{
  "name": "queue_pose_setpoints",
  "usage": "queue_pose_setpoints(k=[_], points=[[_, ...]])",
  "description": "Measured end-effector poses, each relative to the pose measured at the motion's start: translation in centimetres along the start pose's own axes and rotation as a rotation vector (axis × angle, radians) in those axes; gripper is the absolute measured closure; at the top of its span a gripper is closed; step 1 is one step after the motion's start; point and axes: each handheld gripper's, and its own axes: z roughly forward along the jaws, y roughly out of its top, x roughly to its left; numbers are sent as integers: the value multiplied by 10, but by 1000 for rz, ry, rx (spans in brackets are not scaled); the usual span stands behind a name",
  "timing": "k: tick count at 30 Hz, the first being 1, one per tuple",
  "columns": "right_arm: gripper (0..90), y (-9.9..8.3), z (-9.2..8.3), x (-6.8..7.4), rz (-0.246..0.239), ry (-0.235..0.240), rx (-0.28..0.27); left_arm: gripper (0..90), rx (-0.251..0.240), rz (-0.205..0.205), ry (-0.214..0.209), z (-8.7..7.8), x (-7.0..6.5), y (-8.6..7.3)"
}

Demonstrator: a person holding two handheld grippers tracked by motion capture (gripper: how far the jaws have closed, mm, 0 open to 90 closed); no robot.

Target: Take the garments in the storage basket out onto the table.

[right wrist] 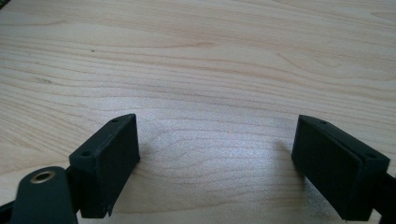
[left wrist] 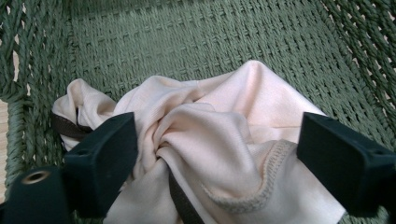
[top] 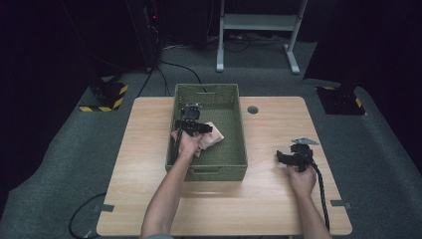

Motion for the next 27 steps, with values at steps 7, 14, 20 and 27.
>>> queue_pose_setpoints(k=[7, 14, 20, 27], points=[[146, 0, 0, 0, 0, 0, 0, 339, 12, 22, 56, 1, -1, -1], [146, 0, 0, 0, -1, 0, 0, 570, 2, 14, 44, -1, 3, -1], [146, 0, 0, 0, -1, 0, 0, 703, 7, -2, 19, -2, 7, -1], [146, 0, 0, 0, -1, 0, 0, 799, -12, -9, -34, -7, 10, 0]])
